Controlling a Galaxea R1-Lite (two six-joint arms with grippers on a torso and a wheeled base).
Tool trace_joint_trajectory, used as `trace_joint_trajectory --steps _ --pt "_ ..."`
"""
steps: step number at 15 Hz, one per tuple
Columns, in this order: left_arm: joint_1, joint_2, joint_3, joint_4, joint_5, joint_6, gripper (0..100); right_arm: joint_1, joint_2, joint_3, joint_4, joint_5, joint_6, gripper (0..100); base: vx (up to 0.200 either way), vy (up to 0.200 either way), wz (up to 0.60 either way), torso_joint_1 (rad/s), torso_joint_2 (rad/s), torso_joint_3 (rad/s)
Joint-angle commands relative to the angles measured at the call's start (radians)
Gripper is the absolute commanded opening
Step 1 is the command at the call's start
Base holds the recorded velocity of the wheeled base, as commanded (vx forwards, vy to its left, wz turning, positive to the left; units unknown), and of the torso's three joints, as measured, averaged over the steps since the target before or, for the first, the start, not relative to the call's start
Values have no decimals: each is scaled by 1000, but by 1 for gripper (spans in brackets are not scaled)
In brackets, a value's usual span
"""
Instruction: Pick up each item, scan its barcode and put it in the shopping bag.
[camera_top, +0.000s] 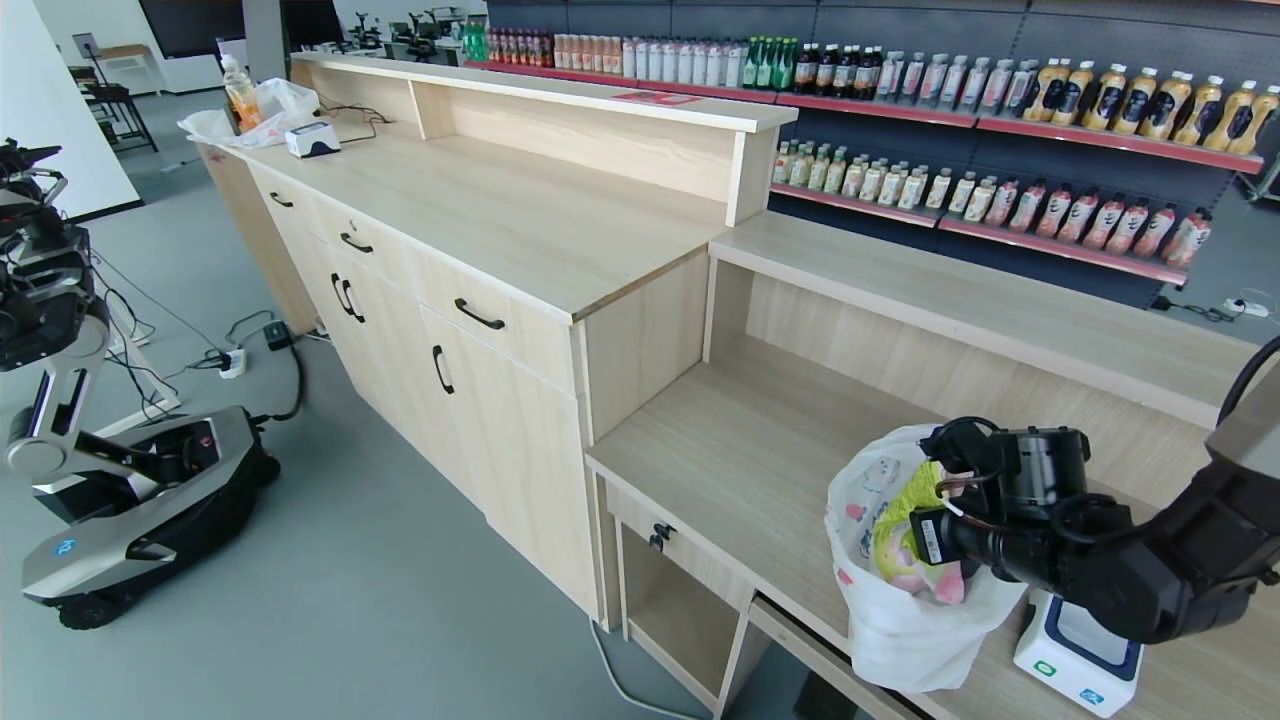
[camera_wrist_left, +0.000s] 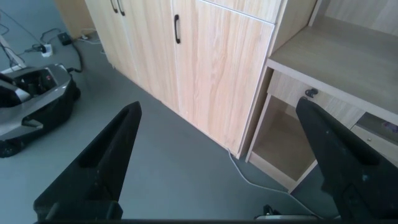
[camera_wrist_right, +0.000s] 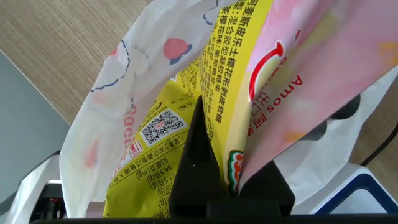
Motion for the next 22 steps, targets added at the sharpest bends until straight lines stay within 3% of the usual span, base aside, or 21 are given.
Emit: trace_joint_trajectory --steps 1,17,18,22 --pt "0 0 0 0 0 0 100 0 18 2 0 -1 1 0 0 0 0 0 0 0" --pt "0 0 0 0 0 0 100 -11 44 8 -17 44 -1 0 0 0 0 0 0 0" --pt "0 0 0 0 0 0 100 -12 48 8 -18 45 -1 100 0 0 0 0 0 0" --pt "0 0 0 0 0 0 100 -28 39 13 -17 47 -1 100 0 0 0 0 0 0"
